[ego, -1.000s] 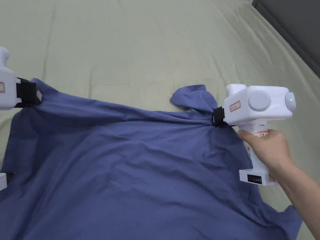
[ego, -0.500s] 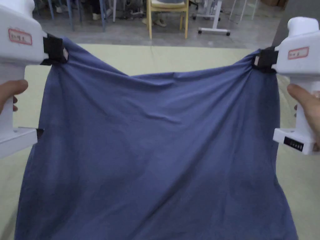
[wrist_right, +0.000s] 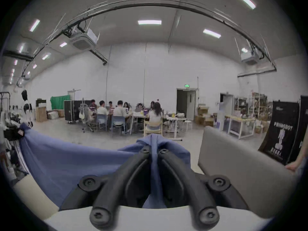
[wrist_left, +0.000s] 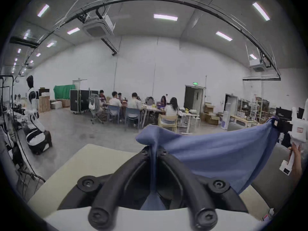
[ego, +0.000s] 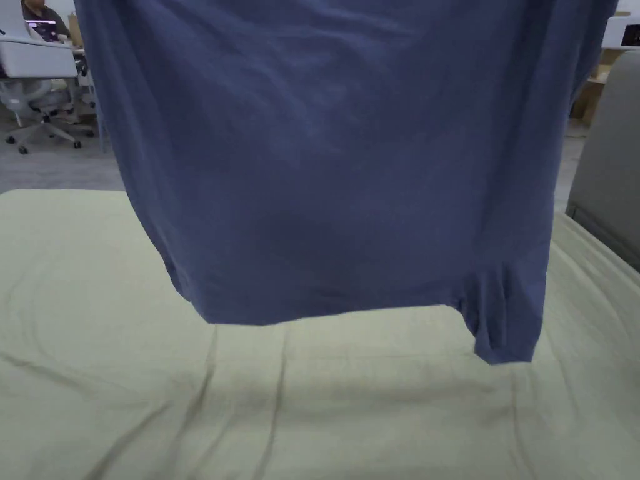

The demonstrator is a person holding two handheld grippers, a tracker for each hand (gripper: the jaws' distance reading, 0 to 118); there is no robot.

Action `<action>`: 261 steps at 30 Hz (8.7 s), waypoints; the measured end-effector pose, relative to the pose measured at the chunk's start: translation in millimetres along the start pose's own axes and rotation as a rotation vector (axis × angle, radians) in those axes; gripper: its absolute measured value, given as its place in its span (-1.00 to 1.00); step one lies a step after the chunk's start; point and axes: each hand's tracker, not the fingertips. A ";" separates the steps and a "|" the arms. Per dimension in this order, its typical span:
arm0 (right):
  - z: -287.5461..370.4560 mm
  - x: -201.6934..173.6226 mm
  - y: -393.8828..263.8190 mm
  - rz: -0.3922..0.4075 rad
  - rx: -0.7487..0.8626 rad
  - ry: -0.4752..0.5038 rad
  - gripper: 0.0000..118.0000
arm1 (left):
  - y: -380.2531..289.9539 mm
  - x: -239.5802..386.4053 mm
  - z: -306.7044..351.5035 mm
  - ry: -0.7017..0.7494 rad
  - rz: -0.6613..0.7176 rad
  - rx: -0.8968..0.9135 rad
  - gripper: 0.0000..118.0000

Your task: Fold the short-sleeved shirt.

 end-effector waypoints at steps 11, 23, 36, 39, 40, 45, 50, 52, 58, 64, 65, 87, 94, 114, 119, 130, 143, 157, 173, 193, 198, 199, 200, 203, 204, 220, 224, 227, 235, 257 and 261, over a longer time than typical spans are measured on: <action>-80.0 -8.1 -147.8 0.000 -0.170 -0.032 -0.92 | -154.2 12.4 -101.5 0.064 -0.088 -0.208 -0.94; -110.8 -5.0 -249.6 0.043 -0.331 -0.003 -0.92 | -240.3 16.4 -122.6 0.038 -0.087 -0.355 -0.94; 71.3 25.5 -400.8 -0.112 -0.403 0.251 -0.92 | -390.9 -0.8 62.7 -0.116 -0.146 -0.449 -0.94; 124.1 30.5 -437.7 -0.135 -0.456 0.262 -0.92 | -423.7 -1.1 106.0 -0.119 -0.138 -0.473 -0.94; 144.1 28.0 -447.9 -0.141 -0.460 0.262 -0.92 | -432.3 0.0 120.0 -0.121 -0.142 -0.488 -0.94; 224.5 33.8 -488.7 -0.133 -0.524 0.236 -0.92 | -463.2 1.0 185.8 -0.106 -0.141 -0.541 -0.94; 280.3 48.4 -504.9 -0.165 -0.569 0.226 -0.92 | -485.5 -9.4 239.7 -0.076 -0.092 -0.604 -0.94; 297.9 52.4 -506.5 -0.162 -0.578 0.223 -0.92 | -492.6 -12.7 256.2 -0.061 -0.101 -0.640 -0.94; 332.4 54.0 -529.2 -0.084 -0.688 0.220 -0.92 | -520.3 -10.1 287.4 -0.063 -0.194 -0.743 -0.94; 321.6 44.3 -564.9 -0.058 -0.802 0.198 -0.92 | -550.3 -7.7 266.8 -0.034 -0.250 -0.834 -0.94; 319.3 42.9 -565.7 -0.055 -0.810 0.199 -0.92 | -551.2 -7.5 265.0 -0.032 -0.250 -0.849 -0.94; 397.0 9.5 -519.6 -0.060 -0.917 0.212 -0.96 | -475.8 22.4 352.4 -0.088 0.028 -0.843 -1.00; 387.5 1.5 -517.2 -0.102 -0.933 0.258 -0.96 | -512.5 -4.0 288.7 -0.049 0.036 -0.952 0.70; 356.6 1.8 -520.4 -0.099 -0.936 0.188 1.00 | -524.9 -5.3 244.9 -0.101 0.064 -0.960 -0.96; 302.6 13.6 -554.0 -0.148 -0.995 0.155 1.00 | -520.3 -9.2 247.1 -0.068 0.116 -0.951 -0.96; 302.8 14.0 -547.7 -0.115 -0.952 0.175 -0.77 | -519.5 1.1 242.9 -0.040 0.053 -0.966 -0.97; 138.6 -13.8 -488.5 -0.002 -0.918 0.209 -0.77 | -471.7 5.8 77.1 0.001 -0.057 -0.891 -0.97; 78.3 -28.0 -554.1 0.046 -0.996 0.212 0.61 | -540.7 12.4 19.3 0.066 -0.185 -0.974 -0.61; 262.2 5.3 -466.0 -0.014 -0.696 0.194 -0.77 | -460.7 13.7 249.3 -0.017 -0.035 -0.670 -1.00; 313.1 3.1 -491.4 -0.114 -0.785 0.242 -0.95 | -521.2 1.7 159.8 0.023 -0.077 -0.935 0.44; 301.4 -3.8 -505.9 -0.105 -0.836 0.239 -0.95 | -552.7 -0.8 120.1 -0.028 -0.081 -0.979 0.29; 299.6 -5.1 -509.2 -0.104 -0.841 0.239 -0.95 | -556.6 -2.6 119.2 -0.053 -0.074 -0.976 -0.17; 298.5 -7.3 -510.5 -0.100 -0.848 0.239 -0.95 | -555.1 -4.3 120.3 -0.097 -0.046 -0.957 -0.58; 292.1 -11.8 -521.3 -0.087 -0.879 0.247 -0.95 | -545.4 -2.5 123.8 -0.114 0.038 -0.920 -0.94; 289.8 -9.7 -526.6 -0.090 -0.892 0.255 -0.95 | -545.5 0.2 122.4 -0.112 -0.019 -0.958 -0.94; 123.8 39.9 -564.9 -0.174 -1.009 0.152 0.99 | -526.4 -0.8 113.1 -0.134 -0.045 -0.947 -0.94; 106.8 27.4 -575.5 -0.076 -1.057 0.149 -0.12 | -530.5 0.7 107.2 -0.136 -0.049 -0.965 -0.94; 122.6 31.6 -558.2 -0.169 -0.995 0.248 -0.83 | -530.8 -0.3 105.4 -0.142 -0.063 -0.971 -0.94; 161.0 51.1 -531.6 -0.183 -0.952 0.253 -0.83 | -500.3 -5.9 127.6 -0.141 -0.113 -0.933 -0.94; 262.5 63.7 -564.9 -0.159 -1.076 0.210 -0.83 | -535.7 -9.7 202.0 -0.119 -0.141 -1.073 -0.93; 264.3 56.2 -561.2 -0.086 -1.087 0.171 0.75 | -539.6 -19.7 198.2 -0.085 -0.047 -1.129 0.28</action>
